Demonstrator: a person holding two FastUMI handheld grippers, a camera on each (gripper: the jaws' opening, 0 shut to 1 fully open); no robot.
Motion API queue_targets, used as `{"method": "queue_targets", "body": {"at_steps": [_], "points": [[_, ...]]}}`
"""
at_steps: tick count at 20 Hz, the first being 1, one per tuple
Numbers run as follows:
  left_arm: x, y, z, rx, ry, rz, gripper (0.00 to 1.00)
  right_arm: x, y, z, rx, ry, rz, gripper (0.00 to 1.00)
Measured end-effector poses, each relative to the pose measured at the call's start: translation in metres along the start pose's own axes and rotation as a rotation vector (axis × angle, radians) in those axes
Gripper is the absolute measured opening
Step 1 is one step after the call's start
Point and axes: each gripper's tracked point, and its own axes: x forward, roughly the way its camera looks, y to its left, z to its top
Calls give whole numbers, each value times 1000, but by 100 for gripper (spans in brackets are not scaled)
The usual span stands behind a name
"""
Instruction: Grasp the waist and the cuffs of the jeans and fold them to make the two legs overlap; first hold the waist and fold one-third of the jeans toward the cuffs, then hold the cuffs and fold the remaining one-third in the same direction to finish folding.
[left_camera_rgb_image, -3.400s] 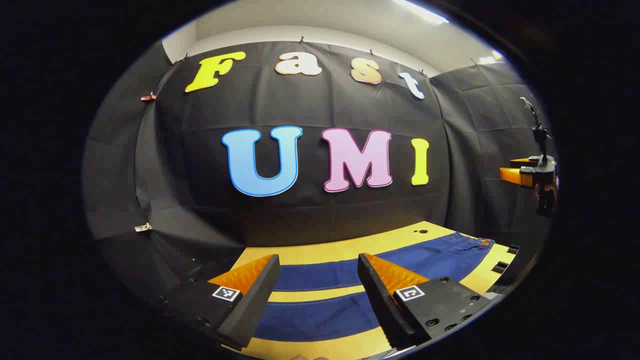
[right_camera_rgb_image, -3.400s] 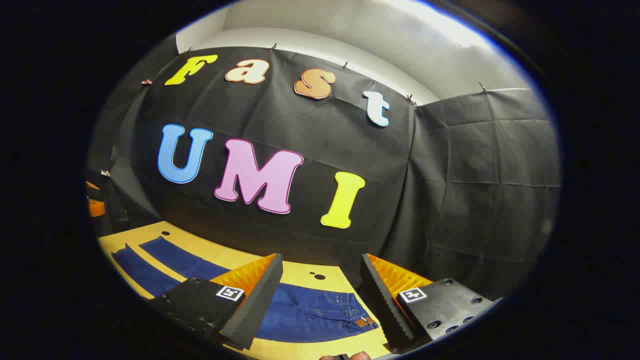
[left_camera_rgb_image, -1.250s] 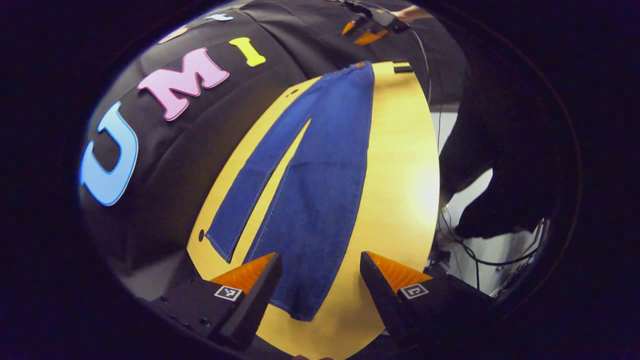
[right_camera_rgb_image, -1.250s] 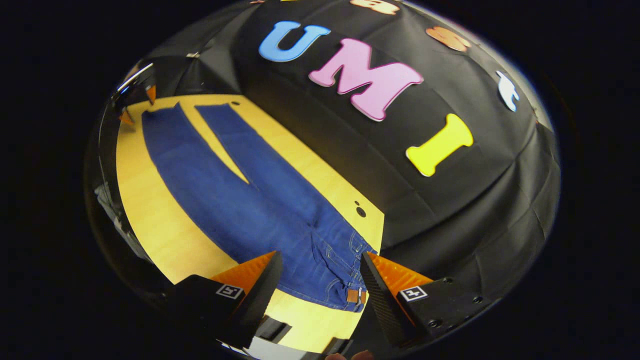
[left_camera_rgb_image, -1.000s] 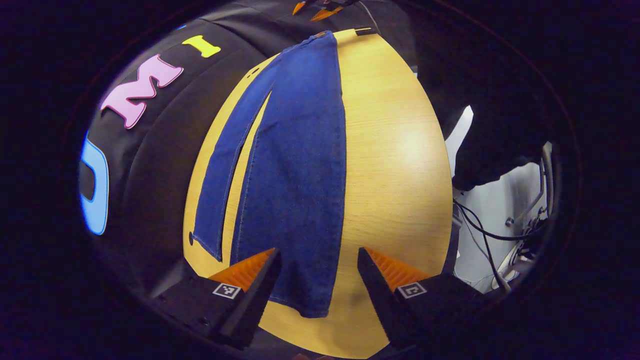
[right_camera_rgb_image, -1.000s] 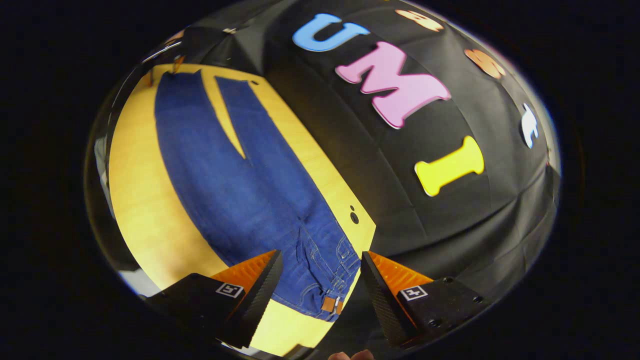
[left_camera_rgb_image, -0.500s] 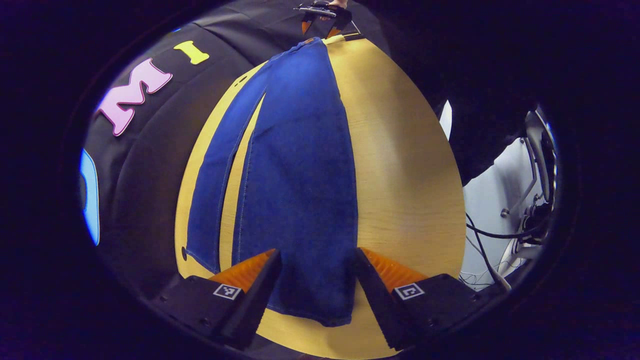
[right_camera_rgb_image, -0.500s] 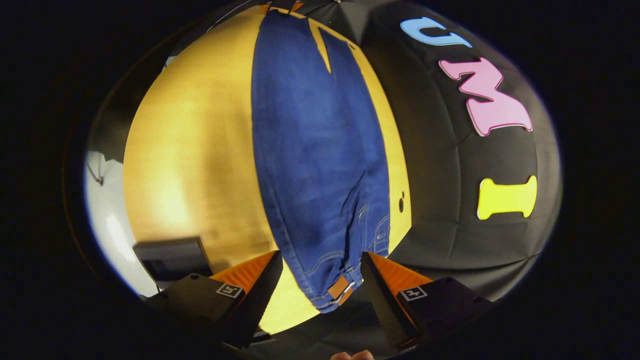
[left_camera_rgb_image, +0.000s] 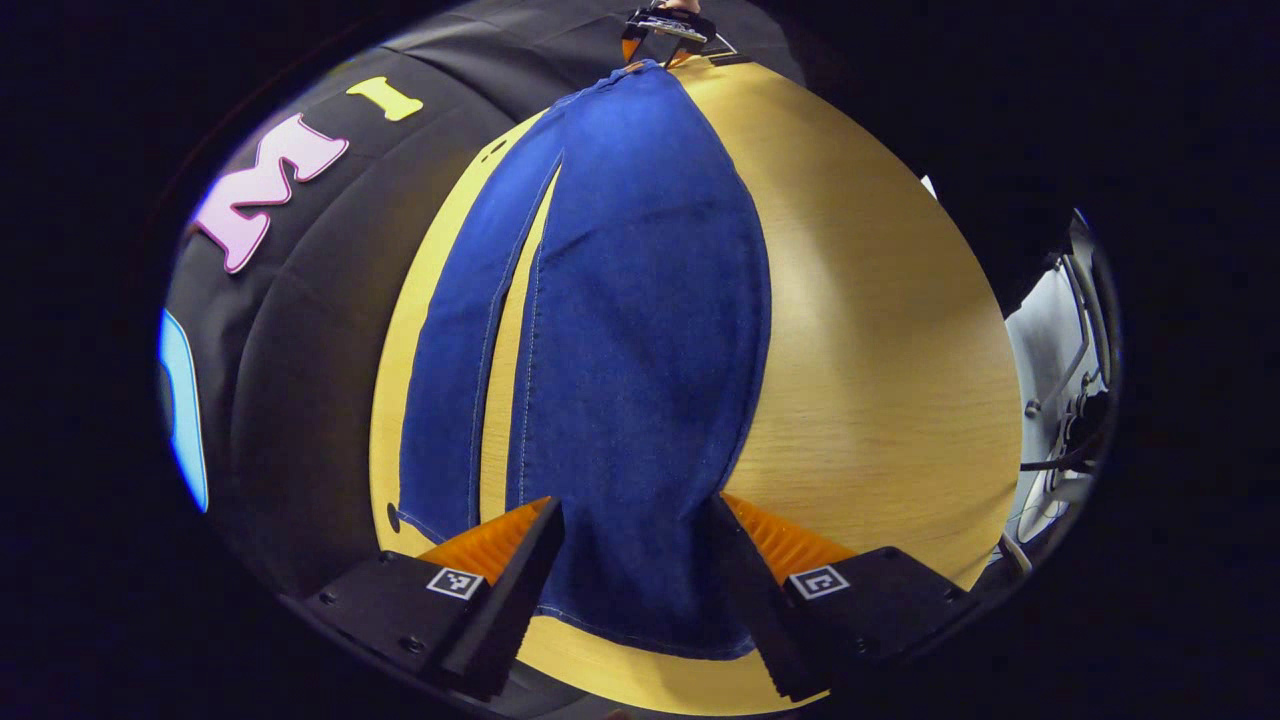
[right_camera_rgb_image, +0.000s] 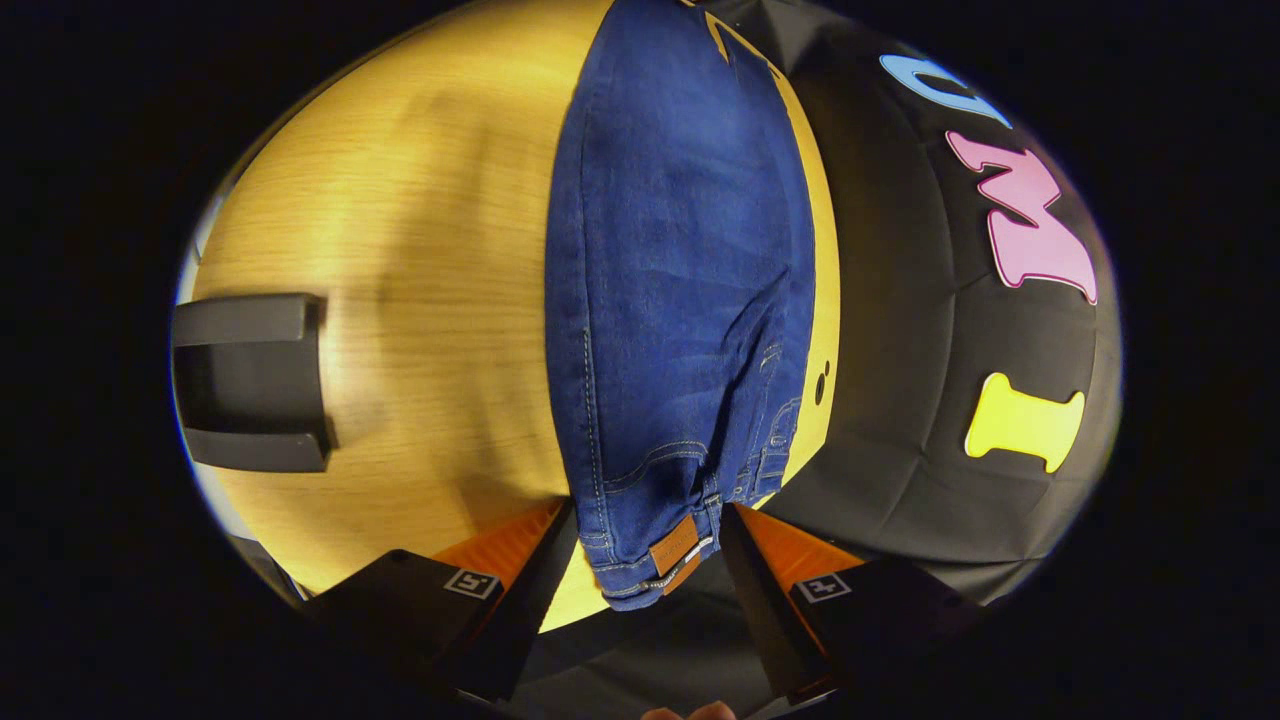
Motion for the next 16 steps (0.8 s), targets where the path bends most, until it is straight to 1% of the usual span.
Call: {"method": "queue_targets", "body": {"at_steps": [1,3,4,5,6,7,8,9,10,11,12,13,16], "points": [[2,-8,-2,-22,4,-22,93,1,0,0,2,13,4,87],[6,-8,1,75,-5,8,46,0,5,-1,10,38,23,82],[6,-8,2,98,-7,24,25,1,9,-1,19,49,37,79],[7,-9,2,75,-4,28,22,1,16,0,32,55,63,68],[6,-9,2,33,0,27,18,1,19,-1,35,59,75,65],[8,-7,-1,4,14,25,16,1,24,1,36,64,90,41],[9,-4,-1,2,34,34,16,2,23,-1,39,67,90,26],[9,-1,-1,19,56,55,16,3,22,-1,62,77,96,21],[10,-2,0,37,69,59,17,4,23,-2,99,88,109,21],[10,-2,2,47,69,68,16,5,24,1,136,92,122,21],[12,-1,3,49,59,75,10,5,22,1,143,101,125,16],[10,0,0,27,60,75,7,5,21,1,143,101,127,11],[10,0,0,-37,62,60,6,8,20,2,138,99,127,12]]}}
